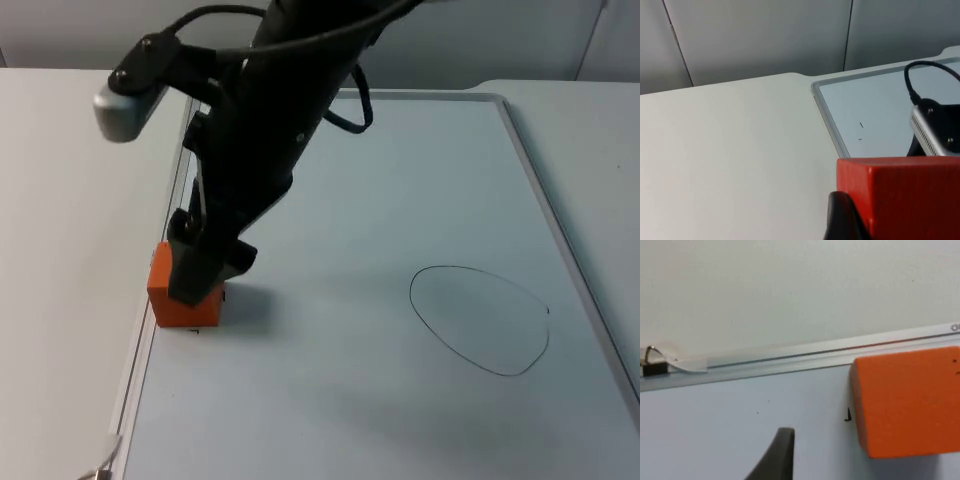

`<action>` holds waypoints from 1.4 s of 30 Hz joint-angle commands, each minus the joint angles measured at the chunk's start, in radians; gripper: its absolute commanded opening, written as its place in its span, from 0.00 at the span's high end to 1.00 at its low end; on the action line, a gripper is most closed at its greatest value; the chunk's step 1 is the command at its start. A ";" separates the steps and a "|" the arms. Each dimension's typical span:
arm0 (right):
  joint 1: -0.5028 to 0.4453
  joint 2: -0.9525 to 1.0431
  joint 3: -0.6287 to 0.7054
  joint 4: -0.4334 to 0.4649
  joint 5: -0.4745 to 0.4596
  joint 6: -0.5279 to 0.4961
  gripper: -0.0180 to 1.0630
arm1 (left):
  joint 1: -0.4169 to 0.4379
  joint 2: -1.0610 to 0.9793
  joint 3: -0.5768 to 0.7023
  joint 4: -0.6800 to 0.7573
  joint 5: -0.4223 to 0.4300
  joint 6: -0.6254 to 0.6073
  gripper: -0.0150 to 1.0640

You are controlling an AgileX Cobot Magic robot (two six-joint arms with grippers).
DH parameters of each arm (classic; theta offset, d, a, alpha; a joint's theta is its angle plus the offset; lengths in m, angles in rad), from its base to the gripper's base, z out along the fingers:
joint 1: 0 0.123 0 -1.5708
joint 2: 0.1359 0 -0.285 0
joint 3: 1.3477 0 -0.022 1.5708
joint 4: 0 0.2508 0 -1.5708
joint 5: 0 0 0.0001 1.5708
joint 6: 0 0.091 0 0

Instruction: Pick up one cube with the left hand and another cube with the right hand. First place the cube in the right hand at the target position, then stack the cube in the left hand on top.

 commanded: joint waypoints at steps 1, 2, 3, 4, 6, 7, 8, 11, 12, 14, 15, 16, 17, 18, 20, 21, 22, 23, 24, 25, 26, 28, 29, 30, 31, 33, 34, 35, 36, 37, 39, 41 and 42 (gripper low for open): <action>0.012 0.014 -0.008 0.010 -0.007 -0.027 0.12 | -0.006 -0.006 0.006 -0.008 -0.010 -0.006 0.99; 0.016 0.027 -0.008 0.013 -0.016 -0.029 0.12 | -0.006 -0.006 0.006 -0.008 -0.010 -0.006 0.99; 0.018 0.037 -0.008 0.010 -0.028 -0.029 0.12 | -0.006 -0.006 0.006 -0.009 -0.010 -0.006 0.99; 0.018 0.049 -0.008 0.010 -0.035 -0.029 0.12 | -0.006 -0.006 0.006 -0.009 -0.010 -0.006 0.99; 0.020 0.066 -0.008 0.010 -0.048 -0.029 0.13 | -0.006 -0.006 0.006 -0.009 -0.010 -0.006 0.99; 0.020 0.066 -0.008 0.010 -0.048 -0.029 0.13 | -0.006 -0.006 0.006 -0.009 -0.010 -0.006 0.99; 0.020 0.072 -0.008 0.010 -0.052 -0.029 0.14 | -0.006 -0.006 0.006 -0.009 -0.010 -0.006 0.99; 0.022 0.090 -0.008 0.013 -0.062 -0.037 0.14 | -0.006 -0.006 0.006 -0.009 -0.010 -0.006 0.99; 0.023 0.097 -0.008 0.013 -0.065 -0.037 0.14 | -0.006 -0.006 0.006 -0.009 -0.010 -0.006 0.99; 0.023 0.100 -0.008 0.014 -0.069 -0.039 0.15 | -0.006 -0.006 0.006 -0.009 -0.010 -0.006 0.99; 0.023 0.105 -0.008 0.016 -0.071 -0.043 0.17 | -0.006 -0.006 0.006 -0.009 -0.010 -0.006 0.99; 0.023 0.107 -0.008 0.021 -0.073 -0.045 0.20 | -0.006 -0.006 0.006 -0.009 -0.010 -0.006 0.99; 0.023 0.107 -0.008 0.021 -0.079 -0.045 0.26 | -0.006 -0.006 0.006 -0.009 -0.010 -0.006 0.99; 0.023 0.107 -0.008 0.021 -0.079 -0.045 0.26 | -0.006 -0.006 0.006 -0.009 -0.010 -0.006 0.99; 0.023 0.107 -0.008 0.021 -0.086 -0.045 0.35 | -0.006 -0.006 0.006 -0.009 -0.010 -0.006 0.99; 0.023 0.107 -0.008 0.021 -0.088 -0.045 0.39 | -0.006 -0.006 0.006 -0.009 -0.010 -0.006 0.99; 0.023 0.107 -0.008 0.021 -0.097 -0.045 0.42 | -0.006 -0.006 0.006 -0.009 -0.010 -0.006 0.99; 0.023 0.107 -0.008 0.021 -0.105 -0.045 0.47 | -0.006 -0.006 0.006 -0.009 -0.010 -0.006 0.99; 0.023 0.107 -0.008 0.021 -0.105 -0.045 0.47 | -0.006 -0.006 0.006 -0.009 -0.010 -0.006 0.99; 0.023 0.107 -0.008 0.023 -0.113 -0.038 0.50 | -0.006 -0.006 0.006 -0.009 -0.010 -0.006 0.99; 0.023 0.107 -0.008 0.023 -0.117 -0.027 0.56 | -0.006 -0.006 0.006 -0.009 -0.010 -0.006 0.99; 0.023 0.107 -0.008 0.023 -0.119 -0.026 0.69 | -0.006 -0.006 0.006 -0.009 -0.010 -0.006 0.99; 0.023 0.107 -0.008 0.023 -0.119 -0.026 0.69 | -0.006 -0.006 0.006 -0.009 -0.010 -0.006 0.99; 0.023 0.107 -0.008 0.023 -0.113 -0.025 0.76 | -0.006 -0.006 0.006 -0.009 -0.010 -0.006 0.99; 0.023 0.103 -0.008 0.023 -0.108 -0.025 0.85 | -0.006 -0.006 0.006 -0.009 -0.010 -0.006 0.99; 0.023 0.089 -0.008 0.023 -0.084 -0.012 0.99 | -0.006 -0.006 0.006 -0.009 -0.010 -0.006 0.99; 0.023 0.076 -0.008 0.020 -0.069 0.007 0.99 | -0.006 -0.006 0.006 -0.009 -0.010 -0.006 0.99; 0.023 0.076 -0.008 0.020 -0.069 0.007 0.99 | -0.006 -0.006 0.006 -0.009 -0.010 -0.006 0.99; 0.023 0.063 -0.008 0.014 -0.051 0.020 0.99 | -0.006 -0.006 0.006 -0.009 -0.010 -0.006 0.99; 0.023 0.033 -0.008 -0.016 -0.003 0.036 0.99 | -0.006 -0.006 0.006 -0.009 -0.010 -0.006 0.99; 0.023 -0.014 -0.008 -0.074 0.052 0.065 0.99 | -0.006 -0.006 0.006 -0.009 -0.010 -0.006 0.99; 0.023 -0.045 -0.008 -0.105 0.059 0.101 0.99 | -0.006 -0.006 0.006 -0.009 -0.010 -0.006 0.99; 0.023 -0.074 -0.008 -0.136 0.054 0.139 0.99 | -0.006 -0.006 0.006 -0.009 -0.010 -0.006 0.99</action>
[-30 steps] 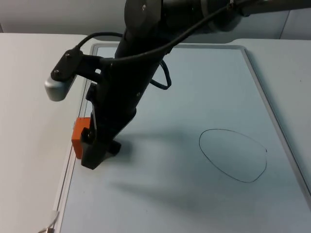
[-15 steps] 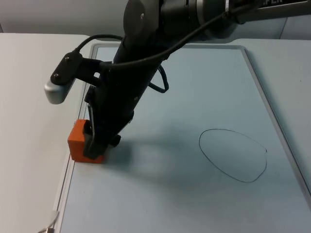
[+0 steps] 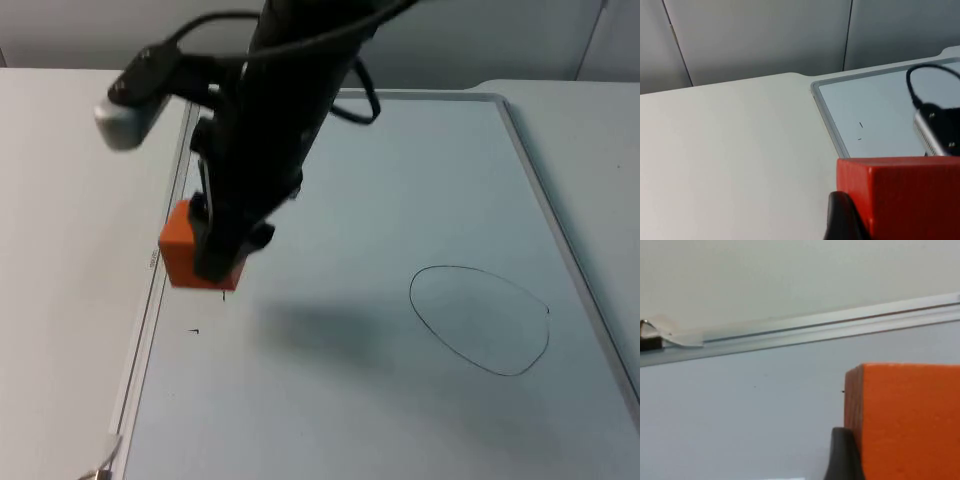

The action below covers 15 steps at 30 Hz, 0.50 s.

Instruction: Pick up one cube with the left hand and another cube with the right hand. First place the cube in the right hand at the target position, then stack the cube in the left hand on top.

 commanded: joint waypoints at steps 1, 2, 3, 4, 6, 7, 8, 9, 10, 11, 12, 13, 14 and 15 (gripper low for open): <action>0.006 -0.086 -0.008 -0.060 0.009 0.079 0.99 | -0.006 -0.006 0.006 -0.007 -0.010 -0.006 0.99; 0.006 -0.125 -0.008 -0.085 0.007 0.109 0.99 | -0.006 -0.006 0.006 -0.007 -0.010 -0.006 0.99; 0.006 -0.125 -0.008 -0.085 0.007 0.109 0.99 | -0.006 -0.006 0.006 -0.007 -0.010 -0.006 0.99; 0.006 -0.165 -0.008 -0.098 0.007 0.128 0.99 | -0.006 -0.006 0.006 -0.007 -0.010 -0.006 0.99; 0.006 -0.241 -0.008 -0.103 0.009 0.169 0.99 | -0.006 -0.006 0.006 -0.007 -0.008 -0.006 0.99; 0.006 -0.282 -0.008 -0.113 0.014 0.186 0.99 | -0.006 -0.006 0.006 -0.007 -0.008 -0.006 0.99; 0.006 -0.322 -0.008 -0.129 0.027 0.196 0.99 | -0.006 -0.006 0.006 -0.007 -0.008 -0.006 0.99; 0.006 -0.322 -0.008 -0.129 0.027 0.196 0.99 | -0.006 -0.006 0.006 -0.007 -0.008 -0.006 0.99; 0.006 -0.352 -0.008 -0.146 0.041 0.218 0.99 | -0.006 -0.006 0.006 -0.007 -0.008 -0.006 0.99; 0.006 -0.386 -0.008 -0.163 0.068 0.247 0.99 | -0.006 -0.006 0.006 -0.007 -0.008 -0.006 0.99; 0.004 -0.421 -0.008 -0.176 0.093 0.262 0.99 | -0.006 -0.006 0.006 -0.007 -0.008 -0.006 0.99; -0.004 -0.448 -0.008 -0.170 0.108 0.280 0.99 | -0.006 -0.006 0.006 -0.007 -0.005 -0.005 0.99; -0.004 -0.448 -0.008 -0.170 0.108 0.280 0.99 | -0.006 -0.006 0.006 -0.007 -0.005 -0.005 0.99; -0.012 -0.481 -0.008 -0.155 0.113 0.314 0.99 | -0.006 -0.006 0.006 -0.007 -0.005 -0.005 0.99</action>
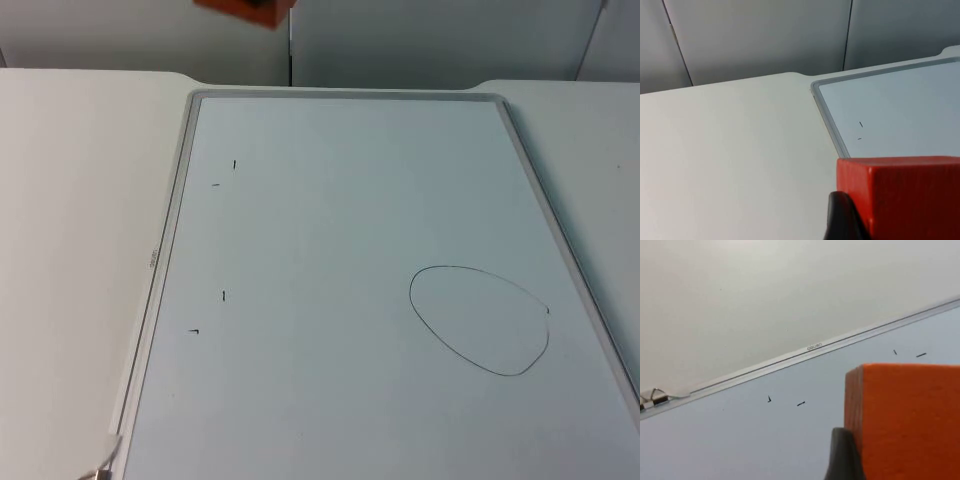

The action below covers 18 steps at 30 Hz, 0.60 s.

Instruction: Pick up one cube with the left hand and another cube with the right hand. First place the cube in the right hand at the target position, then stack the cube in the left hand on top.

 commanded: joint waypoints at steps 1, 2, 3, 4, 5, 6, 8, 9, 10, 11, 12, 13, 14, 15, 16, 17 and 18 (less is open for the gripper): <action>-0.016 -0.053 -0.008 0.014 0.023 0.045 0.99 | -0.006 -0.006 0.006 -0.007 0.000 -0.003 0.99; -0.027 -0.086 -0.008 0.001 0.043 0.070 0.99 | -0.006 -0.006 0.006 -0.007 0.005 -0.003 0.99; -0.038 -0.111 -0.008 -0.011 0.059 0.090 0.99 | -0.006 -0.006 0.006 -0.007 0.005 -0.003 0.99; -0.051 -0.135 -0.008 -0.033 0.080 0.122 0.99 | -0.006 -0.006 0.006 -0.007 0.007 -0.003 0.99; -0.051 -0.135 -0.008 -0.033 0.080 0.122 0.99 | -0.006 -0.006 0.006 -0.007 0.007 -0.003 0.99; -0.066 -0.158 -0.008 -0.054 0.093 0.159 0.99 | -0.006 -0.006 0.006 -0.007 0.007 -0.003 0.99; -0.100 -0.201 -0.004 -0.077 0.110 0.216 0.99 | -0.006 -0.006 0.006 -0.007 0.007 -0.003 0.99; -0.100 -0.201 -0.004 -0.077 0.110 0.216 0.99 | -0.006 -0.006 0.006 -0.007 0.007 -0.003 0.99; -0.120 -0.225 0.005 -0.077 0.117 0.232 0.99 | -0.006 -0.006 0.006 -0.007 0.009 -0.003 0.99; -0.137 -0.247 0.018 -0.075 0.122 0.232 0.99 | -0.006 -0.006 0.006 -0.007 0.009 -0.003 0.99; -0.154 -0.277 0.039 -0.075 0.124 0.232 0.99 | -0.006 -0.006 0.006 -0.007 0.009 -0.003 0.99; -0.169 -0.309 0.065 -0.075 0.124 0.234 0.99 | -0.006 -0.006 0.006 -0.007 0.009 -0.003 0.99; -0.183 -0.342 0.094 -0.075 0.119 0.241 0.99 | -0.006 -0.006 0.006 -0.007 0.009 -0.003 0.99; -0.183 -0.342 0.094 -0.075 0.119 0.241 0.99 | -0.006 -0.006 0.006 -0.007 0.009 -0.003 0.99; -0.191 -0.370 0.122 -0.077 0.112 0.252 0.99 | -0.006 -0.006 0.006 -0.007 0.009 -0.003 0.99; -0.202 -0.403 0.157 -0.079 0.102 0.259 0.99 | -0.006 -0.006 0.006 -0.007 0.009 -0.003 0.99; -0.206 -0.437 0.194 -0.079 0.092 0.259 0.99 | -0.006 -0.006 0.006 -0.007 0.009 -0.003 0.99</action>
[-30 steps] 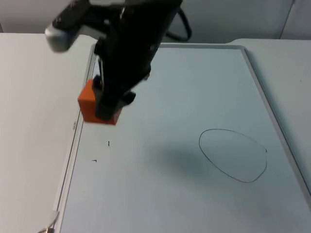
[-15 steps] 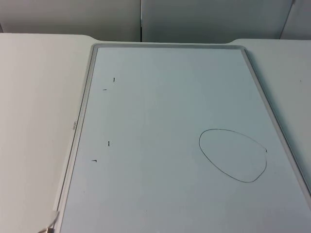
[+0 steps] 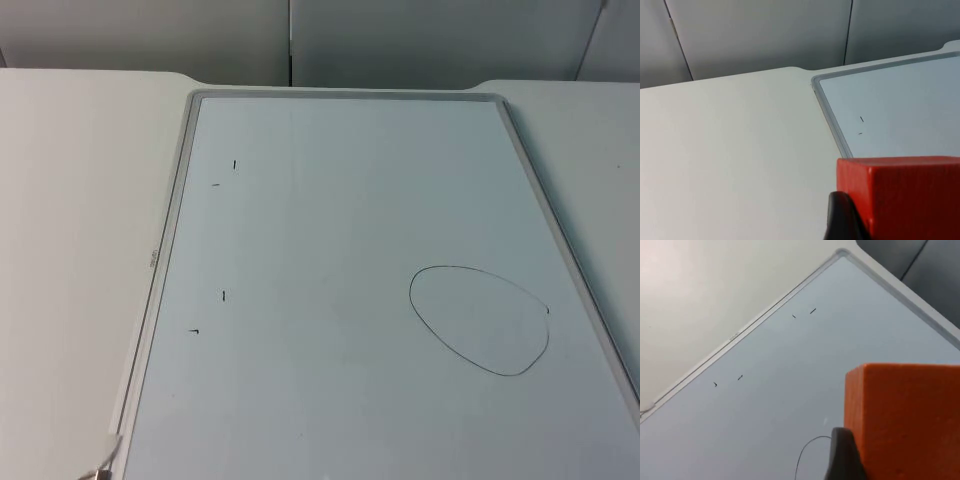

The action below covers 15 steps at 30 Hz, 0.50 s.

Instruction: Pick up one cube with the left hand and another cube with the right hand. First place the cube in the right hand at the target position, then stack the cube in the left hand on top.

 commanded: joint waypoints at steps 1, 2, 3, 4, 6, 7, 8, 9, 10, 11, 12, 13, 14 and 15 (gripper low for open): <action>-0.016 -0.082 0.091 -0.008 -0.030 0.022 0.99 | -0.006 -0.006 0.006 -0.007 -0.004 -0.003 0.99; -0.016 -0.082 0.091 -0.008 -0.030 0.022 0.99 | -0.006 -0.006 0.006 -0.007 -0.004 -0.003 0.99; -0.016 -0.111 0.123 -0.013 -0.030 0.044 0.99 | -0.006 -0.006 0.006 -0.007 -0.004 -0.003 0.99; -0.016 -0.153 0.192 -0.013 -0.028 0.065 0.99 | -0.006 -0.006 0.006 -0.007 -0.004 -0.003 0.99; -0.016 -0.198 0.289 -0.009 -0.047 0.077 0.99 | -0.006 -0.006 0.006 -0.007 -0.006 -0.003 0.99; -0.016 -0.198 0.289 -0.009 -0.047 0.077 0.99 | -0.006 -0.006 0.006 -0.007 -0.006 -0.003 0.99; -0.016 -0.220 0.344 -0.009 -0.062 0.091 0.99 | -0.006 -0.006 0.006 -0.007 -0.010 -0.003 0.99; -0.016 -0.239 0.400 -0.009 -0.078 0.095 0.99 | -0.006 -0.006 0.006 -0.007 -0.010 -0.003 0.99; -0.016 -0.255 0.447 -0.013 -0.098 0.111 0.99 | -0.006 -0.006 0.006 -0.007 -0.010 -0.003 0.99; -0.016 -0.275 0.502 -0.023 -0.119 0.132 0.99 | -0.006 -0.006 0.006 -0.007 -0.010 -0.003 0.99; -0.016 -0.287 0.557 -0.027 -0.147 0.152 0.99 | -0.006 -0.006 0.006 -0.007 -0.010 -0.003 0.99; -0.016 -0.287 0.557 -0.027 -0.147 0.152 0.99 | -0.006 -0.006 0.006 -0.007 -0.010 -0.003 0.99; -0.016 -0.301 0.612 -0.030 -0.179 0.172 0.99 | -0.006 -0.006 0.006 -0.007 -0.010 -0.003 0.99; -0.016 -0.311 0.655 -0.030 -0.207 0.186 0.99 | -0.006 -0.006 0.006 -0.007 -0.010 -0.003 0.99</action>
